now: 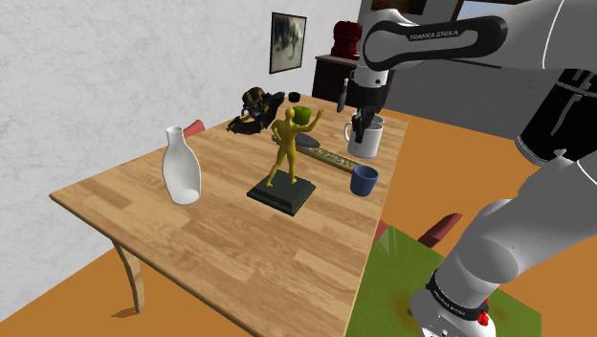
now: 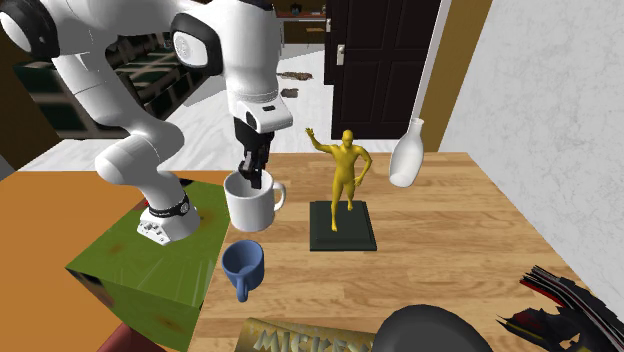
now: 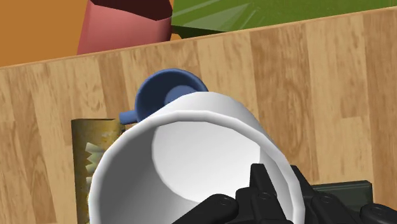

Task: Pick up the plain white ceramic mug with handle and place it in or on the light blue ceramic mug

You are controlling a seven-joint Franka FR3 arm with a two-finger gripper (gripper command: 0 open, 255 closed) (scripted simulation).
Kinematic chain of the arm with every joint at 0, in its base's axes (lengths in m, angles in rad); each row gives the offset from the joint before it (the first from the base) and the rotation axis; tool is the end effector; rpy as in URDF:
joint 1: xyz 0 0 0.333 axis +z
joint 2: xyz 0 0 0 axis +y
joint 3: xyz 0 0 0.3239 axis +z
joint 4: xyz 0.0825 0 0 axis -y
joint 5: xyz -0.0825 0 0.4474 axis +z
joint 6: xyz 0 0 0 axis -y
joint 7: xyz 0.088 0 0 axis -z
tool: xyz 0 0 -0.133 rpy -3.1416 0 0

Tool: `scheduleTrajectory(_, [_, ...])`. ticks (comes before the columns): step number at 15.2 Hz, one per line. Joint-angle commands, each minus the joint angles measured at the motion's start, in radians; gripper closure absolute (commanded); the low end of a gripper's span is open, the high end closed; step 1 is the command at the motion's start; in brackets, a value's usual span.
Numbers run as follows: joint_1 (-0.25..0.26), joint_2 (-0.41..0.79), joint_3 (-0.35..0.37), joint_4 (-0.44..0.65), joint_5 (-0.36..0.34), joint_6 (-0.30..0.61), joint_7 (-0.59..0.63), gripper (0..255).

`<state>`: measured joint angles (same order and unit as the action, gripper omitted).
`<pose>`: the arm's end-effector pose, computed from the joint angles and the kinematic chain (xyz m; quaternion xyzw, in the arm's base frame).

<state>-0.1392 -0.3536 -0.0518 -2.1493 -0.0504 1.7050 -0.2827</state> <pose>0.4851 -0.1015 0.5054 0.9975 0.0523 -0.0479 0.0048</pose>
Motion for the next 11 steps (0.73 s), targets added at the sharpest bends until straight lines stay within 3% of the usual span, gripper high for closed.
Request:
scheduleTrajectory(1, [-0.02, 0.005, -0.034, 0.003, -0.016, 0.004, -0.049, 255])
scheduleTrajectory(4, [-0.047, 0.028, -0.08, 0.03, -0.036, 0.004, -0.117, 255])
scheduleTrajectory(11, [-0.048, 0.035, -0.084, -0.057, -0.038, 0.099, -0.114, 255])
